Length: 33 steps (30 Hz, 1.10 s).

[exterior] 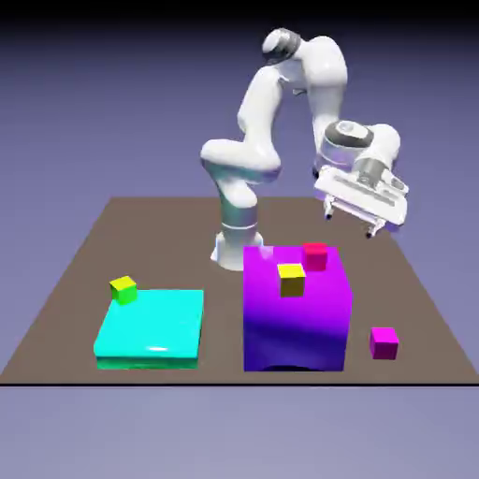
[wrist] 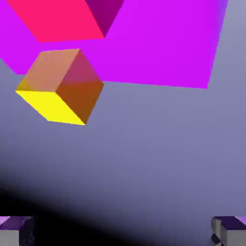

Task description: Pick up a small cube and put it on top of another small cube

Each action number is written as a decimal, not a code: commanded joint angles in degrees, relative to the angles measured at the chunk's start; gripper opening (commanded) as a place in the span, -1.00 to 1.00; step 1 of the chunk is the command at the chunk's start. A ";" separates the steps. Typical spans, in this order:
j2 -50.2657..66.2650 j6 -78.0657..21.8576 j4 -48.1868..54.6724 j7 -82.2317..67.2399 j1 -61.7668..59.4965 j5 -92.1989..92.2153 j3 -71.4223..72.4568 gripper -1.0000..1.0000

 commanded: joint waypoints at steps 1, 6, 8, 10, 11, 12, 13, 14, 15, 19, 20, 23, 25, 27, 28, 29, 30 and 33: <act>-0.21 -0.57 0.42 -2.50 -0.97 -1.36 1.84 0.00; -1.29 -3.39 2.51 -14.95 -5.83 -8.16 11.04 0.00; -1.72 -4.52 3.35 -19.94 -7.78 -10.88 14.72 0.00; -2.14 -5.65 4.18 -24.92 -9.72 -13.60 18.40 0.00; -2.36 -6.21 4.60 -27.41 -10.69 -14.96 20.23 0.00; -2.57 -6.78 5.02 -29.90 -11.66 -16.32 22.07 0.00; -2.79 -7.34 5.44 -32.40 -12.64 -17.68 23.91 0.00; -3.00 -7.91 5.86 -34.89 -13.61 -19.04 25.75 0.00; -3.22 -8.47 6.28 -37.38 -14.58 -20.39 27.59 0.00; -4.08 -10.73 7.95 -47.35 -18.47 -25.83 34.95 0.00; -4.29 -11.30 8.37 -49.84 -19.44 -27.19 36.79 0.00; -4.93 -12.99 9.62 -57.31 -22.35 -31.27 42.31 0.00; -5.36 -14.12 10.46 -62.30 -24.30 -33.99 45.99 0.00; -5.79 -15.25 11.30 -67.28 -26.24 -36.71 49.66 0.00; -6.01 -15.82 11.71 -69.77 -27.21 -38.07 51.50 0.00; -6.23 -16.37 12.13 -72.26 -28.19 -39.43 53.34 0.00; -7.36 -16.00 12.31 -74.22 -30.01 -41.61 55.36 0.00; -11.35 -13.61 12.27 -77.55 -35.37 -47.65 60.01 0.00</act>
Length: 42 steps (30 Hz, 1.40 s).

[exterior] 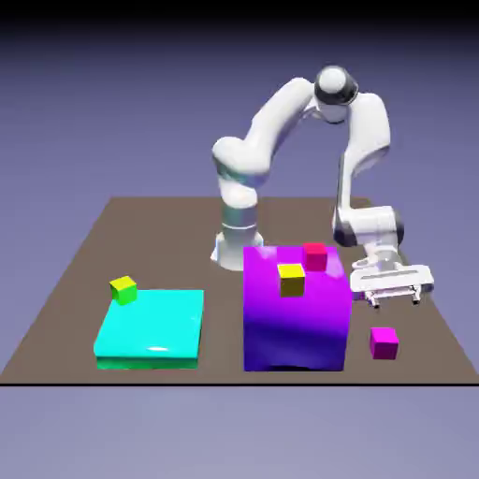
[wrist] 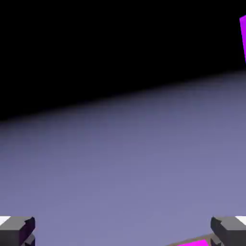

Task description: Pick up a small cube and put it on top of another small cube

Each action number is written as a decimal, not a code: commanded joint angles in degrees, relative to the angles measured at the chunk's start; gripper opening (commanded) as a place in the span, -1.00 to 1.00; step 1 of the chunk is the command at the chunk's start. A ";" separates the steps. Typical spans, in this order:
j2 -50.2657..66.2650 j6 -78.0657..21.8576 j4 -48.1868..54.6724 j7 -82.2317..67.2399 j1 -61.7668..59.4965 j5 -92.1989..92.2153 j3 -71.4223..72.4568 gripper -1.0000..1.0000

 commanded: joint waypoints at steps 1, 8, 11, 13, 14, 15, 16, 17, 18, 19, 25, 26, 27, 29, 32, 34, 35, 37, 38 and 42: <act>0.00 0.00 0.00 0.00 0.00 0.00 0.00 0.00; -5.52 1.87 5.91 2.52 -5.66 -2.61 1.06 -1.00; 0.15 0.04 0.12 0.19 0.06 0.32 -0.33 -1.00; 2.19 0.39 1.37 2.43 1.01 4.32 -4.47 -1.00; 3.21 0.57 2.01 3.56 1.48 6.32 -6.55 -1.00; 4.23 0.75 2.64 4.69 1.95 8.33 -8.62 -1.00; 5.25 0.94 3.28 5.82 2.41 10.33 -10.70 -1.00; 6.27 1.12 3.91 6.95 2.88 12.34 -12.78 -1.00; 7.29 1.30 4.55 8.08 3.35 14.35 -14.85 -1.00; 8.09 1.59 4.98 9.30 3.95 15.84 -16.93 -1.00; 5.44 7.17 0.45 19.43 11.71 7.58 -29.39 -1.00; 4.85 8.17 -0.45 21.17 13.08 5.87 -31.46 -1.00; 4.26 9.17 -1.34 22.92 14.46 4.16 -33.54 -1.00; 3.09 11.18 -3.13 26.41 17.21 0.73 -37.69 -1.00; 1.33 14.19 -5.80 31.64 21.34 -4.40 -43.92 -1.00; 0.16 16.20 -7.59 35.13 24.09 -7.83 -48.08 -1.00; -0.43 17.20 -8.48 36.87 25.46 -9.54 -50.15 -1.00; -1.99 19.25 -10.56 40.16 28.19 -13.77 -53.84 -1.00; -2.95 20.29 -11.73 41.72 29.55 -16.26 -55.46 -1.00; -6.81 24.31 -16.38 47.61 34.77 -26.23 -61.50 -1.00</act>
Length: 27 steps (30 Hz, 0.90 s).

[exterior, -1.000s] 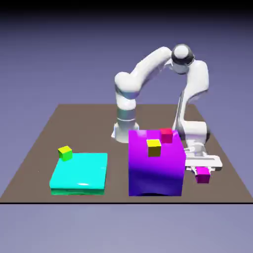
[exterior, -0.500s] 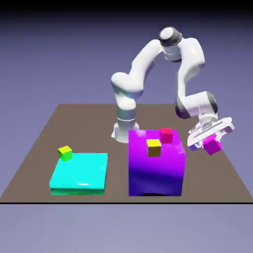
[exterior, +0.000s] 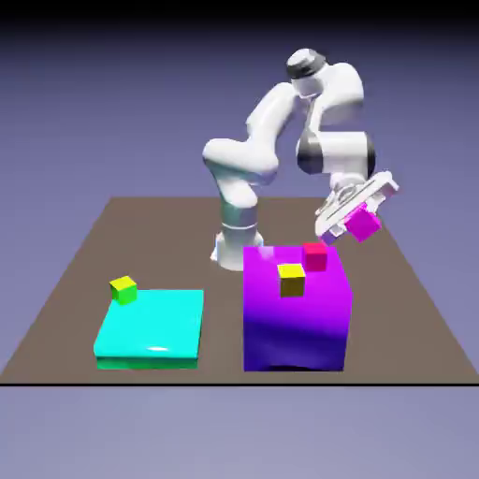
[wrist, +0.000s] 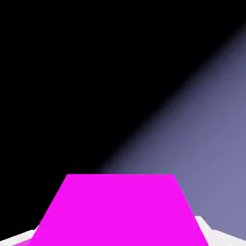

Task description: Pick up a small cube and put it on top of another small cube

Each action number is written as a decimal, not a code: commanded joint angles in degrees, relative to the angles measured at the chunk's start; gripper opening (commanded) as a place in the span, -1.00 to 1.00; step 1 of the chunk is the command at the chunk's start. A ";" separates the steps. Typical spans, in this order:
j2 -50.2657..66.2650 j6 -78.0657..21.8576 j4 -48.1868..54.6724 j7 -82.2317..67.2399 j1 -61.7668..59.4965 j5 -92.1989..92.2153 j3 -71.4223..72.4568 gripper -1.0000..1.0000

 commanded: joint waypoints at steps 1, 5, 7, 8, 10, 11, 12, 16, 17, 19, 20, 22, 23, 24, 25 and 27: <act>-1.00 0.93 -1.13 1.20 1.12 -2.50 -1.11 -1.00; -4.98 4.47 -5.63 5.97 5.60 -12.47 -5.55 -1.00; -6.97 6.24 -7.88 8.36 7.83 -17.46 -7.77 -1.00; -7.96 7.12 -9.01 9.55 8.95 -19.95 -8.88 -1.00; -9.80 8.92 -11.08 11.49 11.09 -24.93 -10.67 -1.00; -9.80 9.97 -11.04 9.73 11.56 -27.42 -8.93 -1.00; -9.79 11.02 -10.98 7.96 12.01 -29.91 -7.18 -1.00; -9.75 14.73 -10.80 1.73 13.63 -38.69 -1.01 -1.00; -9.75 14.73 -10.80 1.73 13.63 -38.69 -1.01 -1.00; -8.25 11.88 -9.50 1.66 9.48 -37.95 1.63 -1.00; -7.51 10.46 -8.85 1.62 7.41 -37.58 2.95 -1.00; -6.01 7.61 -7.55 1.55 3.26 -36.83 5.59 -1.00; -5.26 6.18 -6.89 1.51 1.18 -36.46 6.92 -1.00; -5.17 6.00 -6.81 1.50 0.91 -36.41 7.09 -1.00; -5.16 6.00 -6.81 1.50 0.91 -36.41 7.09 1.00; -5.91 7.42 -7.46 1.54 2.99 -36.79 5.77 1.00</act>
